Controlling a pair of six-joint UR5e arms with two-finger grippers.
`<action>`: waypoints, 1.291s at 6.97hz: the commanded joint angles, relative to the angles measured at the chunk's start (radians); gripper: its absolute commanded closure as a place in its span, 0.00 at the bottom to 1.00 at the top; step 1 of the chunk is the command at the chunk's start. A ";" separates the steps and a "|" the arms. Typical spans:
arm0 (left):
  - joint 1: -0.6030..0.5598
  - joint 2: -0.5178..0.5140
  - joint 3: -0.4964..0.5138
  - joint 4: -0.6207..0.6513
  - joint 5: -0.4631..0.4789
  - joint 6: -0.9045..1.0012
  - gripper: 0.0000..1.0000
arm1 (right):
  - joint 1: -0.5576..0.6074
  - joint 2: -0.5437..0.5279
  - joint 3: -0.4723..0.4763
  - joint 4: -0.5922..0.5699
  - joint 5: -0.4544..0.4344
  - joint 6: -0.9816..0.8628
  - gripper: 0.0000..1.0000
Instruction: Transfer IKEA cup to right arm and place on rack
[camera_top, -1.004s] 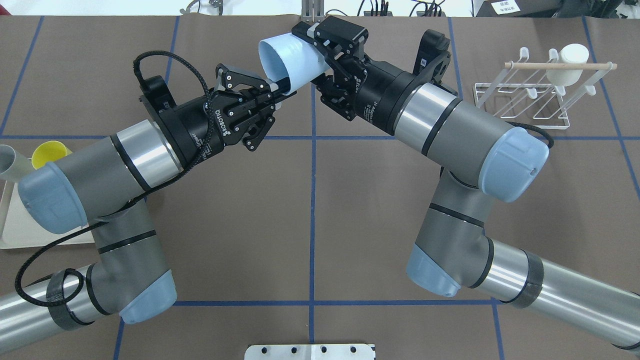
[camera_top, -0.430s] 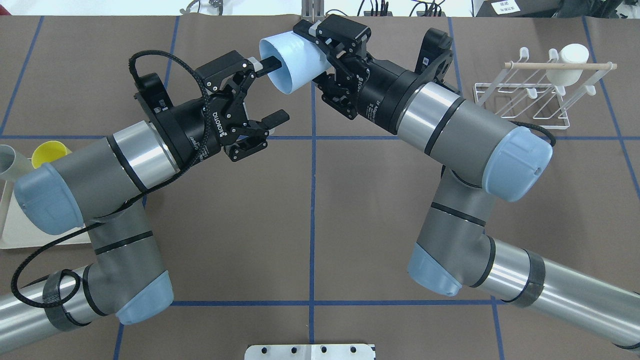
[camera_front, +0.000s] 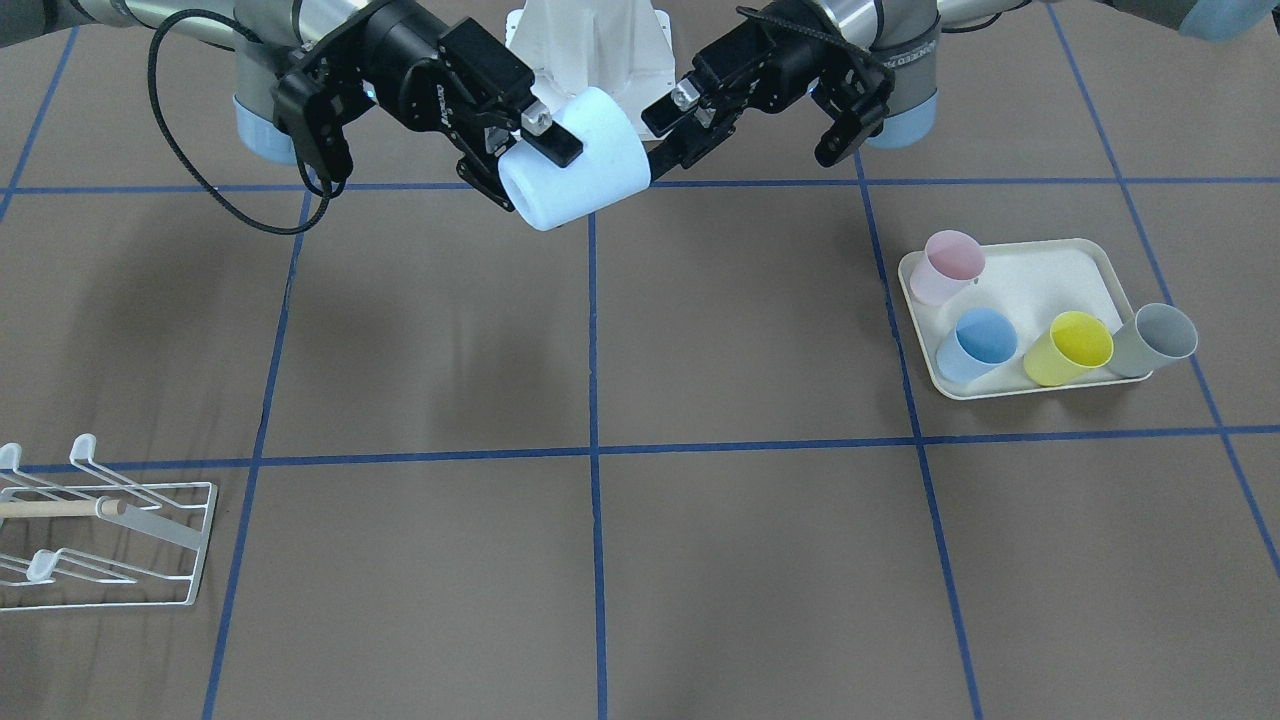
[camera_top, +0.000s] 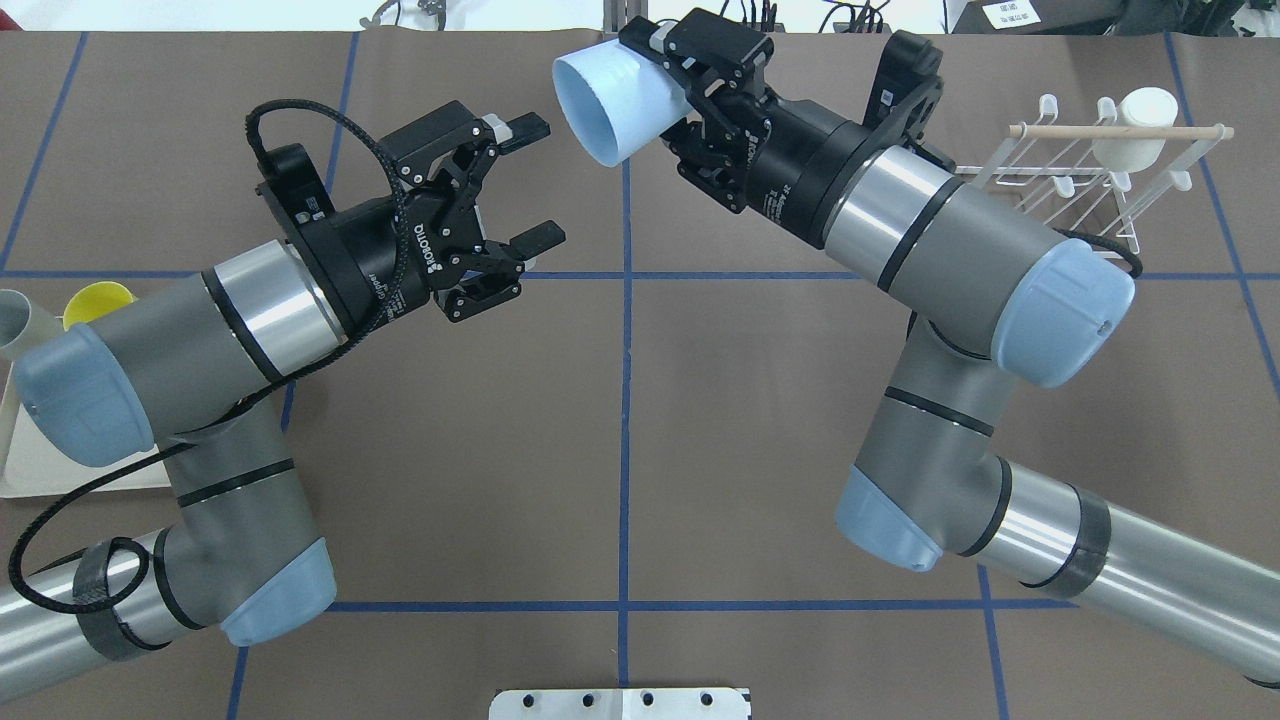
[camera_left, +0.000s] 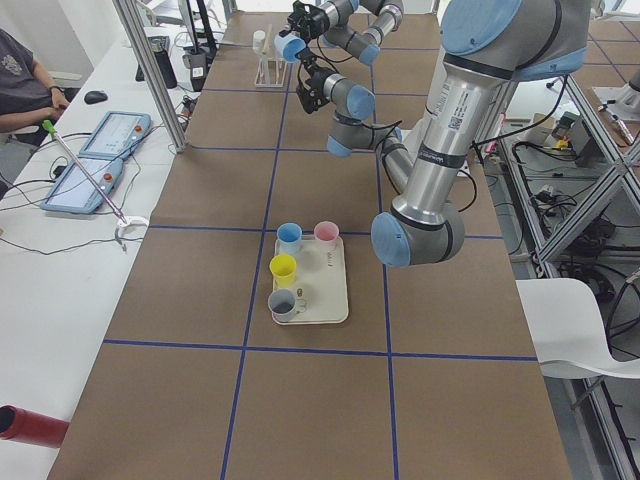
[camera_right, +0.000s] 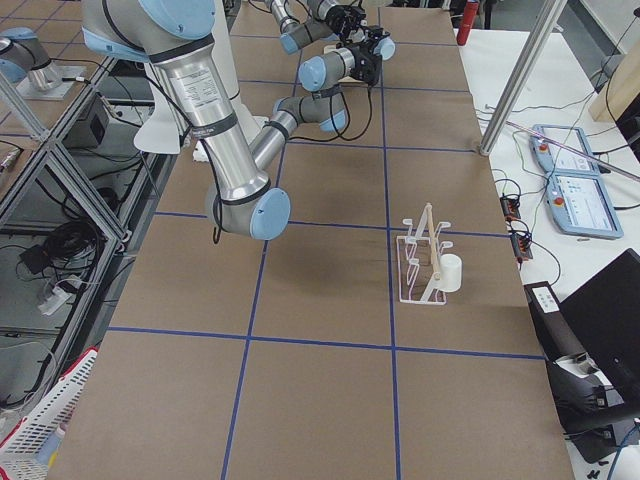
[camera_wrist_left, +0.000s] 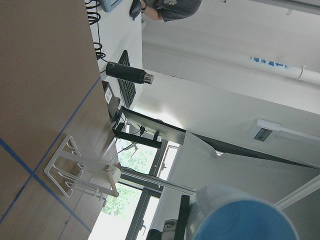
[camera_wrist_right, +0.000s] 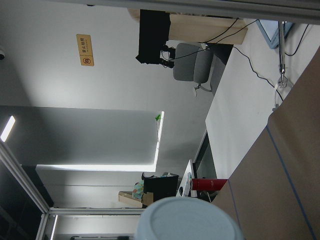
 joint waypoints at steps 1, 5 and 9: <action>-0.004 0.093 -0.076 0.032 0.000 0.225 0.00 | 0.066 -0.042 -0.001 -0.086 -0.005 -0.160 1.00; -0.118 0.224 -0.324 0.586 -0.153 0.470 0.00 | 0.090 -0.039 0.000 -0.436 -0.216 -0.455 1.00; -0.397 0.469 -0.316 0.694 -0.590 0.821 0.00 | 0.191 -0.033 -0.003 -0.721 -0.307 -0.659 1.00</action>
